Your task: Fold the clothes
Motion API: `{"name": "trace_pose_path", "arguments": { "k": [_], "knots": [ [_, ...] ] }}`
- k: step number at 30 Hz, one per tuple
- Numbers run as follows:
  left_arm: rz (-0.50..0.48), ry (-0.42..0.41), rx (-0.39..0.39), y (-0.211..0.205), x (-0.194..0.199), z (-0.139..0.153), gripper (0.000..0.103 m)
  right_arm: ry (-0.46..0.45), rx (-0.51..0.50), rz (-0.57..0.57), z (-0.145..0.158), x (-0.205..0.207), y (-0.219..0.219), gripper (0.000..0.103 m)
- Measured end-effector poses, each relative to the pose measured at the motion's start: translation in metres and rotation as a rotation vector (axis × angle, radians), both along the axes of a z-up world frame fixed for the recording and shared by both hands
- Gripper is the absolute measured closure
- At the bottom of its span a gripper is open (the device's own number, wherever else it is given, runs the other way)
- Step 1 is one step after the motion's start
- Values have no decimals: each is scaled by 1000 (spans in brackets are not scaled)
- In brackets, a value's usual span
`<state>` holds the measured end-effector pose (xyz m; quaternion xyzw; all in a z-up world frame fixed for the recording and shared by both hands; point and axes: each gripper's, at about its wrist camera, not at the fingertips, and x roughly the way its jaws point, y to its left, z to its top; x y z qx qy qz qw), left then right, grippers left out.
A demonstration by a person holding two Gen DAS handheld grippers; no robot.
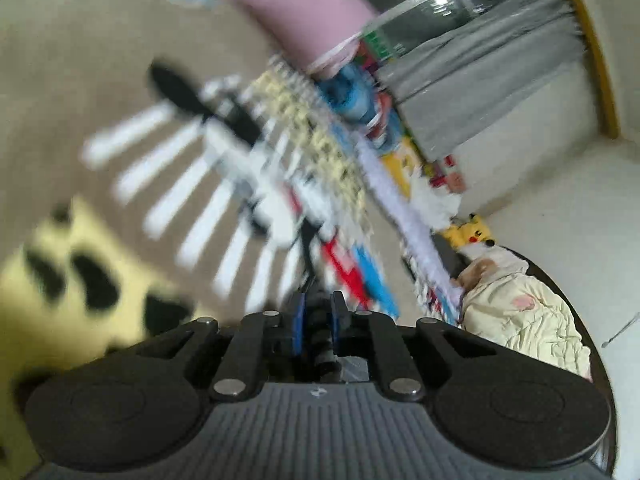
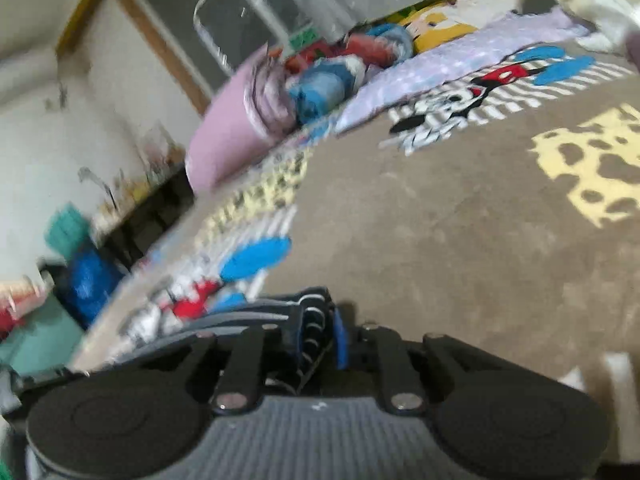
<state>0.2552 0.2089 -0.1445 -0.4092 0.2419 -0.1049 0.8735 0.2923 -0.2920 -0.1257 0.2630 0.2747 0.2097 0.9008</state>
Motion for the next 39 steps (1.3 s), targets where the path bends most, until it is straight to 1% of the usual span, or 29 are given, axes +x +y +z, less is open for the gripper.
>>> {"name": "trace_pose_path", "arguments": {
  "k": [2, 3, 4, 5, 6, 7, 8, 10, 12, 13, 14, 17, 18, 19, 21, 22, 23, 24, 25, 26, 27, 29, 31, 33, 35, 36, 37, 38, 39],
  "knots": [
    [11, -32, 17, -2, 11, 7, 72, -15, 16, -12, 5, 6, -1, 63],
    [14, -40, 17, -4, 16, 8, 70, -22, 22, -18, 7, 10, -1, 63],
    [-2, -51, 29, -8, 23, 9, 69, -22, 7, -8, 6, 13, 3, 63],
    [-33, -41, 77, -14, 30, 8, 69, -7, -73, 45, 7, 30, 20, 64],
    [-60, -1, 157, -22, 35, 7, 69, 11, -139, 74, 2, 33, 29, 68],
    [-75, 52, 254, -29, 40, 3, 73, 29, -206, 103, -3, 37, 38, 68],
    [-67, 89, 317, -34, 41, 0, 74, 46, -269, 129, -7, 40, 46, 68],
    [-44, 87, 313, -31, 36, 3, 73, 37, -309, 86, 1, 39, 42, 65],
    [-11, 78, 383, -31, 28, 11, 73, -2, -334, 64, 12, 27, 40, 61],
    [16, 60, 425, -30, 20, 18, 73, -35, -341, 60, 20, 17, 41, 61],
    [22, 20, 430, -28, 10, 24, 73, -67, -347, 57, 27, 7, 41, 61],
    [-78, -137, 396, -33, -20, 41, 73, -157, -350, 74, 45, -22, 46, 61],
    [-139, -186, 401, -41, -29, 45, 73, -216, -320, 159, 50, -40, 54, 62],
    [-191, -219, 409, -50, -37, 47, 73, -230, -315, 222, 49, -52, 61, 65],
    [-264, -221, 441, -67, -48, 42, 73, -185, -340, 319, 38, -65, 73, 65],
    [-342, -189, 494, -86, -53, 34, 73, -174, -362, 329, 34, -67, 74, 65],
    [-400, -154, 596, -103, -60, 23, 73, -131, -502, 358, 14, -74, 80, 66],
    [-427, -148, 739, -118, -73, 12, 74, -167, -535, 377, 6, -81, 74, 66],
    [-445, -150, 825, -128, -84, 6, 74, -200, -564, 395, -1, -88, 68, 66],
    [-449, -143, 810, -127, -92, 9, 74, -175, -558, 386, 1, -90, 61, 66],
    [-445, -121, 765, -121, -97, 12, 74, -152, -553, 379, 3, -91, 54, 67],
    [-418, -119, 738, -111, -107, 15, 73, -152, -607, 369, 9, -100, 52, 68],
    [-345, -154, 718, -98, -119, 20, 73, -168, -604, 329, 19, -109, 50, 66],
    [-270, -231, 647, -89, -124, 28, 73, -185, -590, 309, 25, -115, 50, 64],
    [-218, -263, 587, -86, -119, 27, 73, -244, -515, 305, 33, -123, 61, 64],
    [-206, -253, 576, -89, -113, 20, 73, -254, -515, 309, 28, -123, 72, 64],
    [-224, -202, 630, -94, -109, 13, 73, -239, -519, 331, 22, -122, 80, 64],
    [-242, -139, 703, -101, -106, 7, 73, -194, -560, 362, 13, -120, 90, 63],
    [-258, -104, 784, -108, -107, 2, 73, -185, -575, 367, 11, -121, 94, 63]
  ]
}}
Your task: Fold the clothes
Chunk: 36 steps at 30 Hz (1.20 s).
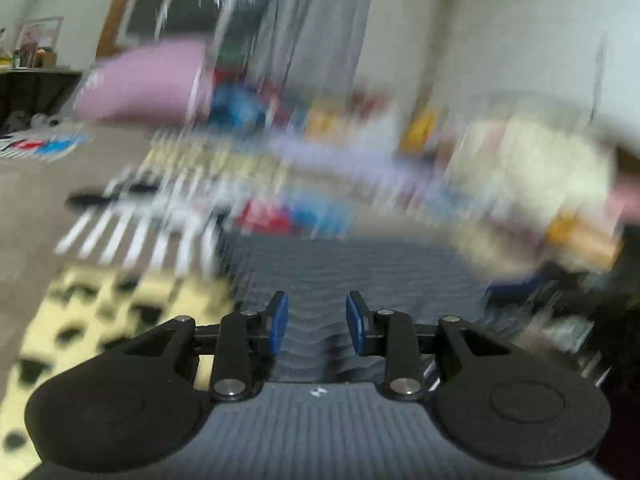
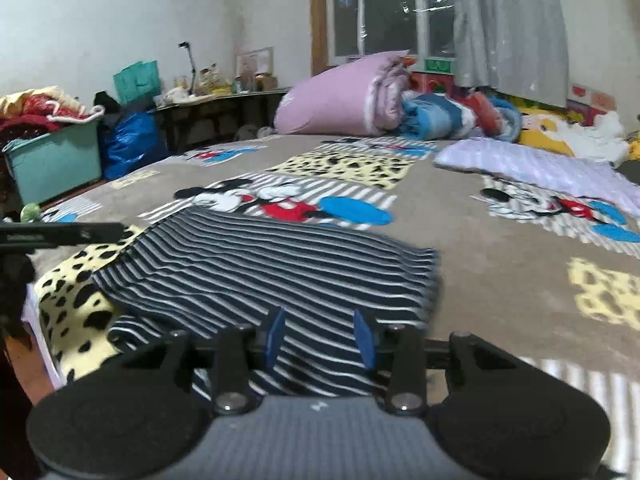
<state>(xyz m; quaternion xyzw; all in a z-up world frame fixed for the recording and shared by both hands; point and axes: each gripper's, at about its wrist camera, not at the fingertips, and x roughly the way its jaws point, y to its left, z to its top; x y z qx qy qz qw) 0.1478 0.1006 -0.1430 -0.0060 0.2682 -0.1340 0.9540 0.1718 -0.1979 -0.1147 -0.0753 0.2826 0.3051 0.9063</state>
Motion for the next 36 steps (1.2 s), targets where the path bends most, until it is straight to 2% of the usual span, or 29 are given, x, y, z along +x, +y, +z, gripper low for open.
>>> {"name": "trace_pose_path", "arguments": {
  "k": [1, 2, 4, 5, 8, 10, 11, 13, 14, 15, 16, 17, 18, 19, 20, 21, 22, 23, 25, 26, 28, 31, 34, 35, 36],
  "knots": [
    [-11, -14, 92, -7, -6, -3, 73, -5, -21, 1, -5, -6, -1, 63],
    [-16, -19, 142, -10, -11, -3, 73, -9, -40, 1, -10, -11, -1, 63],
    [27, -14, 85, -1, -21, 10, 73, 15, -20, -13, -4, -15, -12, 62],
    [36, -44, 75, -1, -25, 12, 73, 13, -18, -19, -1, -16, -15, 61],
    [12, -134, 66, -6, -30, 15, 72, -45, 34, -19, 8, -25, -20, 60],
    [-15, -157, 45, -12, -25, 15, 72, -75, 69, -22, 11, -28, -15, 57],
    [-25, -158, 41, -16, -21, 15, 71, -79, 55, -16, 8, -24, -8, 53],
    [-21, -49, 100, -28, -6, 5, 67, -83, 27, -4, 0, -17, 6, 50],
    [-17, -41, 82, -25, -5, 1, 67, -40, 1, -6, -10, -11, 7, 49],
    [-14, -26, 54, -21, -4, 1, 67, 0, -22, -9, -20, -6, 8, 48],
    [-11, -2, 10, -17, -3, 6, 67, 4, -3, -10, -19, -6, 6, 49],
    [-8, 7, -37, -12, -2, 11, 66, 34, 77, -23, -20, -2, -7, 49],
    [1, -10, -87, -5, -4, 14, 66, 42, 66, -23, -15, -1, -9, 49],
    [23, -38, -134, 3, -6, 16, 61, 27, 60, -30, -11, -4, -9, 48],
    [49, -58, -184, 11, -6, 18, 50, 11, 54, -36, -7, -7, -9, 48],
    [83, -69, -236, 20, -6, 18, 43, 2, 75, -47, -5, -9, -10, 48],
    [111, -76, -280, 27, -5, 19, 34, -7, 109, -59, 0, -12, -10, 45],
    [143, -76, -335, 36, -4, 17, 31, -15, 126, -64, 2, -12, -8, 39],
    [212, -49, -482, 60, 3, 10, 31, -58, 152, -59, 11, -15, 3, 26],
    [226, -35, -526, 67, 7, 6, 31, -92, 159, -36, 18, -18, 14, 22],
    [249, -11, -608, 81, 15, -1, 31, -127, 169, -6, 25, -20, 28, 20],
    [253, -4, -708, 94, 26, -5, 32, -146, 177, 45, 20, -21, 53, 22],
    [238, 0, -726, 93, 34, -4, 32, -55, 113, 72, -5, -14, 73, 38],
    [238, 6, -726, 92, 36, -5, 32, -17, 88, 72, -19, -12, 77, 37],
    [241, 12, -726, 91, 38, -6, 32, -39, 101, 69, -24, -16, 75, 37]
  ]
}}
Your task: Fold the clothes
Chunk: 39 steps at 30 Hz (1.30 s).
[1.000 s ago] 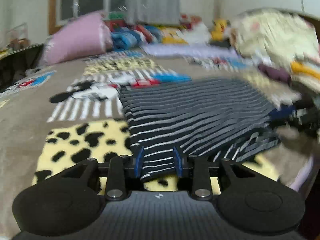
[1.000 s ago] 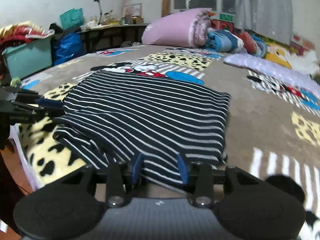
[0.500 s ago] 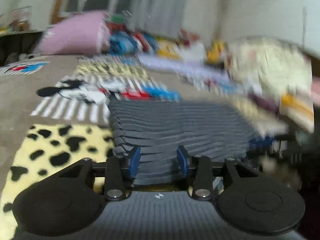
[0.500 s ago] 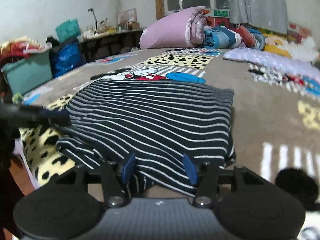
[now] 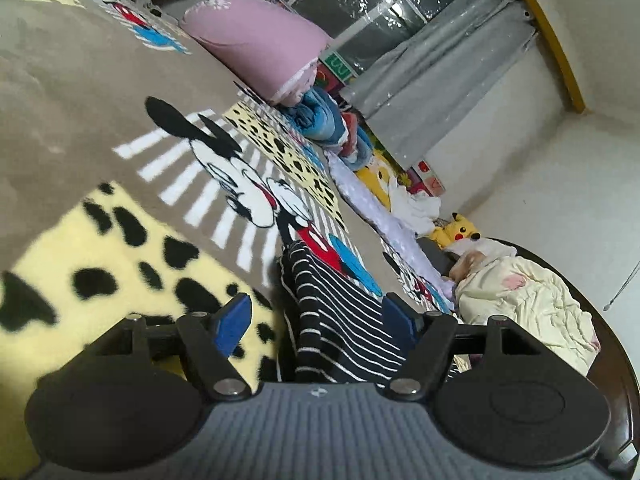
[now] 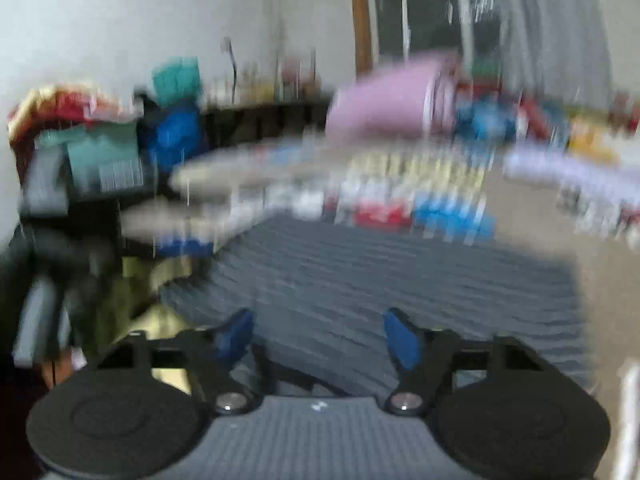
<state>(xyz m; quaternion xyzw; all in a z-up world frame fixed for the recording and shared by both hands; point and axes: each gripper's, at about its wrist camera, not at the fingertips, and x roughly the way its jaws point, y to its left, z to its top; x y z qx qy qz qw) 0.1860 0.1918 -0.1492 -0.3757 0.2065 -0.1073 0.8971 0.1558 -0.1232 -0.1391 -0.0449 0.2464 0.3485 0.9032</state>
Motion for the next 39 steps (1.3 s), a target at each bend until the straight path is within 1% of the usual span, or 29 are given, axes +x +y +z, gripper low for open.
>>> {"name": "trace_pose_path", "arguments": {
  "k": [1, 2, 3, 4, 5, 6, 8, 10, 11, 12, 13, 15, 17, 19, 20, 21, 22, 24, 27, 29, 30, 31, 32, 33, 34, 35, 39],
  "knots": [
    [2, 7, -2, -2, 3, -1, 36, 2, -2, -3, 0, -1, 0, 37],
    [3, 11, -6, -4, 5, -2, 44, 6, -6, -5, 4, -1, 0, 38],
    [-1, 17, -12, -6, 8, -4, 48, 7, 1, -13, 9, -1, 0, 38],
    [-10, 24, -16, -7, 12, -5, 54, -4, 10, -26, 13, -2, -1, 38],
    [-21, 29, -13, -8, 15, -7, 58, -15, 19, -39, 17, -3, -2, 38],
    [-34, 32, -6, -10, 18, -8, 60, -35, 23, -49, 22, -4, -3, 38],
    [-56, 32, 4, -12, 23, -9, 60, -64, 26, -58, 28, -3, -1, 38],
    [-72, 39, 0, -14, 29, -11, 60, -77, 4, -66, 28, 1, 4, 39],
    [-79, 42, -2, -15, 31, -12, 60, -65, -15, -63, 25, 5, 9, 43],
    [-82, 44, 3, -16, 34, -12, 60, -19, -44, -55, 16, 12, 14, 45],
    [-88, 50, 17, -19, 36, -13, 60, 9, -66, -53, 7, 15, 17, 45],
    [-97, 60, 44, -23, 40, -14, 60, -2, -33, -61, 1, 15, 14, 45],
    [-105, 67, 66, -26, 42, -14, 60, -1, -47, -66, 3, 14, 16, 45],
    [-103, 69, 64, -27, 42, -14, 60, -8, -55, -74, 6, 12, 18, 46],
    [-103, 70, 65, -27, 41, -14, 61, -25, -47, -76, 9, 8, 18, 50],
    [-106, 68, 65, -27, 41, -14, 61, -58, -35, -73, 11, 1, 17, 50],
    [-114, 67, 59, -28, 40, -14, 72, -76, -28, -59, 11, -4, 17, 51],
    [-124, 74, 61, -32, 38, -14, 73, -75, -48, -31, 5, -11, 23, 51],
    [-109, 78, 63, -33, 36, -14, 80, -86, -72, -40, 1, -16, 26, 51],
    [-92, 72, 49, -33, 34, -13, 83, -148, -101, -34, 10, -25, 30, 52],
    [-85, 66, 44, -34, 32, -11, 83, -204, -110, 0, 14, -35, 32, 52],
    [-82, 55, 40, -36, 31, -8, 84, -197, -118, 12, 13, -35, 34, 52],
    [-79, 45, 37, -38, 29, -5, 84, -141, -149, 52, 6, -32, 39, 51],
    [-78, 34, 36, -40, 28, 0, 84, -108, -158, 55, -3, -29, 41, 51],
    [-78, 24, 40, -43, 26, 6, 84, -105, -124, 47, -6, -29, 37, 51],
    [-79, 15, 51, -47, 24, 14, 84, -94, -115, 46, -6, -27, 36, 51],
    [-84, 4, 131, -70, 22, 45, 84, -77, -111, 67, -5, -22, 35, 50]
  ]
}}
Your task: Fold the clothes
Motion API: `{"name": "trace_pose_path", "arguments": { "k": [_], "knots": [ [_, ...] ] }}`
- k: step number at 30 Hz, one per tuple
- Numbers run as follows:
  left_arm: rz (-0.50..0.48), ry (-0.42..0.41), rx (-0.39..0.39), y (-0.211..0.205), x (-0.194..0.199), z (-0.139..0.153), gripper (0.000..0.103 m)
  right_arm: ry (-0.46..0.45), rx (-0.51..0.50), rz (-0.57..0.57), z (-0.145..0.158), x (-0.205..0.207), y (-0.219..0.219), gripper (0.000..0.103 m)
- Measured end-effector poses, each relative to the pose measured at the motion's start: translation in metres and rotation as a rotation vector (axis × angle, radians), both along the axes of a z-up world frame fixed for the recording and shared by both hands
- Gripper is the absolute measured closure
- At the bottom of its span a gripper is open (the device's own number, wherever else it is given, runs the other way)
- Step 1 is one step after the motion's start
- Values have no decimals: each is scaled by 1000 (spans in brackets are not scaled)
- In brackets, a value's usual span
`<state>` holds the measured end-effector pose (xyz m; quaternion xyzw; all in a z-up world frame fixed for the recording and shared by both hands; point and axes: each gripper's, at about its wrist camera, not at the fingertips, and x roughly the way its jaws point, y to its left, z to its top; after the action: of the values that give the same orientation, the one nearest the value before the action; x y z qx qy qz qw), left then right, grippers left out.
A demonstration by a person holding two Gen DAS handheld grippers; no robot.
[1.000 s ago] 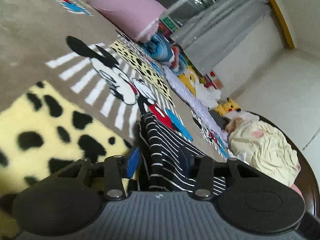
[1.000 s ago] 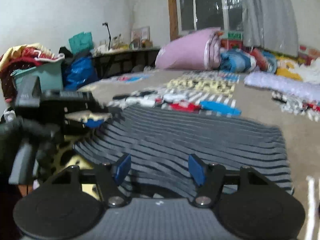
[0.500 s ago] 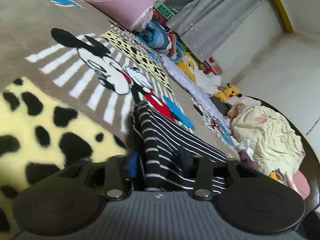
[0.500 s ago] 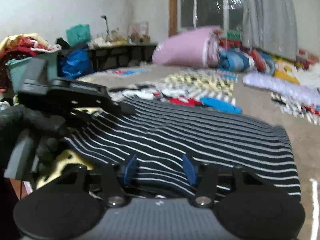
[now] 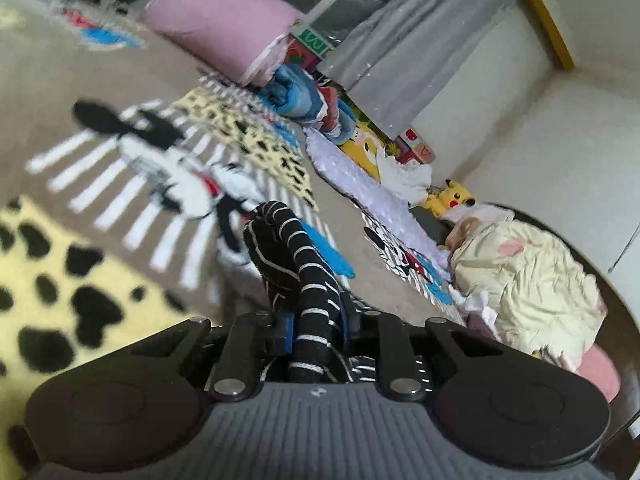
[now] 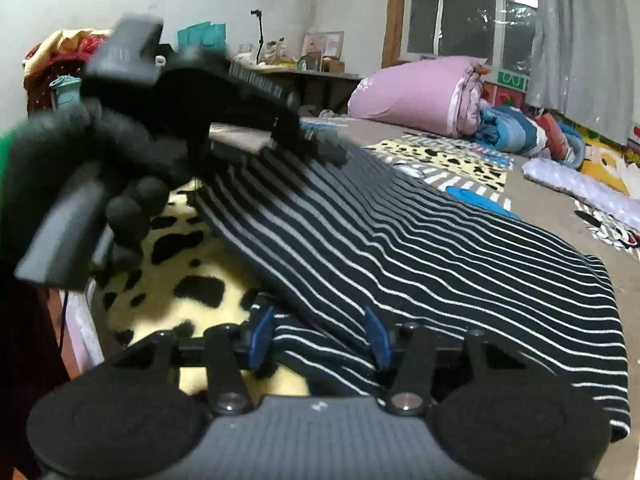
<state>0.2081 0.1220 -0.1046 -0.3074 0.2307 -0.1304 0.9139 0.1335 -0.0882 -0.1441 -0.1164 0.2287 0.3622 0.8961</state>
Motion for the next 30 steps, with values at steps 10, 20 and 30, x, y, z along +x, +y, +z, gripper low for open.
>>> {"name": "trace_pose_path", "arguments": {
  "k": [10, 20, 30],
  "knots": [
    [-92, 58, 481, -120, 23, 73, 85, -39, 74, 93, -8, -5, -12, 18],
    [116, 244, 420, -30, 2, 29, 73, 12, 147, 158, 0, -8, -37, 20],
    [219, 147, -238, 37, -91, -43, 47, -27, 147, 134, 4, -10, -38, 20]
  ]
}}
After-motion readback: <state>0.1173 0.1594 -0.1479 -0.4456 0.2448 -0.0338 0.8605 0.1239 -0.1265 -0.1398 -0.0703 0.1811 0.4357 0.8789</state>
